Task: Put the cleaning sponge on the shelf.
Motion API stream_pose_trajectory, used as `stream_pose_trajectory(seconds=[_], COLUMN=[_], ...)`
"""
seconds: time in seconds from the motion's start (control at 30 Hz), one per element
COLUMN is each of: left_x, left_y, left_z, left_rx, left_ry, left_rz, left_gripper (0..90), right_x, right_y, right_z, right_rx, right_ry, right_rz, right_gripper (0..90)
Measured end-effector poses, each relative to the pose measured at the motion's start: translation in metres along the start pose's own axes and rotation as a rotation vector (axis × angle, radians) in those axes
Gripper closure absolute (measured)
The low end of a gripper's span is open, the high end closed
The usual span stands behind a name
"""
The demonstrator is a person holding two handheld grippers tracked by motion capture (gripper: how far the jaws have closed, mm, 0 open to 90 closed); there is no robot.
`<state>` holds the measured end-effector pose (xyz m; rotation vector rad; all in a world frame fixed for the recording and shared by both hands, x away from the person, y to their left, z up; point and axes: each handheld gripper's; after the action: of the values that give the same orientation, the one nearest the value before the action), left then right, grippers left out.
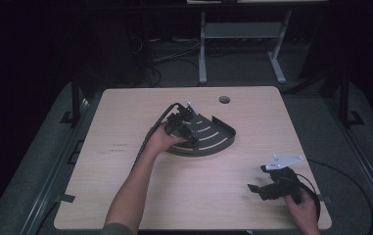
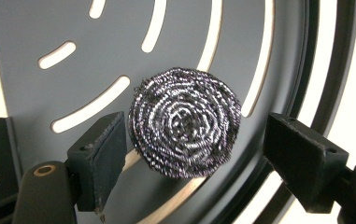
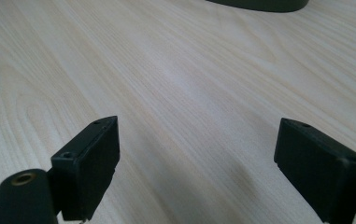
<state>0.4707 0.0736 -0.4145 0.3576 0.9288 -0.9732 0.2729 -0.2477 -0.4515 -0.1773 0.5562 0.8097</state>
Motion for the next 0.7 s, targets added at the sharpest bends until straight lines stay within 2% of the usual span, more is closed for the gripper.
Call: stream_pose_trajectory(seconds=[0.03, 0.13, 0.3, 0.37, 0.6, 0.7], left_x=[-0.001, -0.006, -0.015, -0.019, -0.032, -0.037], left_y=[-0.002, -0.005, -0.01, -0.01, -0.015, -0.017], left_z=[0.0, 0.0, -0.002, -0.003, -0.011, -0.016], left_rx=[0.001, 0.022, 0.029, 0.039, 0.03, 0.036], left_ry=[-0.008, 0.008, -0.015, -0.01, -0.049, -0.052], left_rz=[0.002, 0.003, 0.006, 0.005, -0.001, 0.002], left_gripper=[21.3, 21.2, 21.0, 21.0, 21.1, 21.2], right_x=[0.0, 0.001, 0.001, 0.001, 0.002, 0.002], right_y=[0.0, 0.001, 0.001, 0.0, 0.001, 0.001], right_z=[0.0, 0.0, 0.0, 0.0, 0.001, 0.001], right_rx=[0.003, 0.002, 0.001, -0.01, -0.011, -0.009], right_ry=[-0.002, -0.002, -0.005, -0.005, -0.002, -0.001], right_rz=[0.002, 0.005, 0.006, 0.005, 0.005, 0.004], right_gripper=[13.9, 13.9, 13.9, 13.9, 13.9, 13.9])
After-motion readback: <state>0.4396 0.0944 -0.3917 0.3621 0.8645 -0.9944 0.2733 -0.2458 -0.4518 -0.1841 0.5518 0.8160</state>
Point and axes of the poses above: each handheld gripper's, and its own axes: x roughly forward along the jaws, z roughly out of its top, y roughly to its left, and after that the axes turned 14 degrees about -y, right-handed
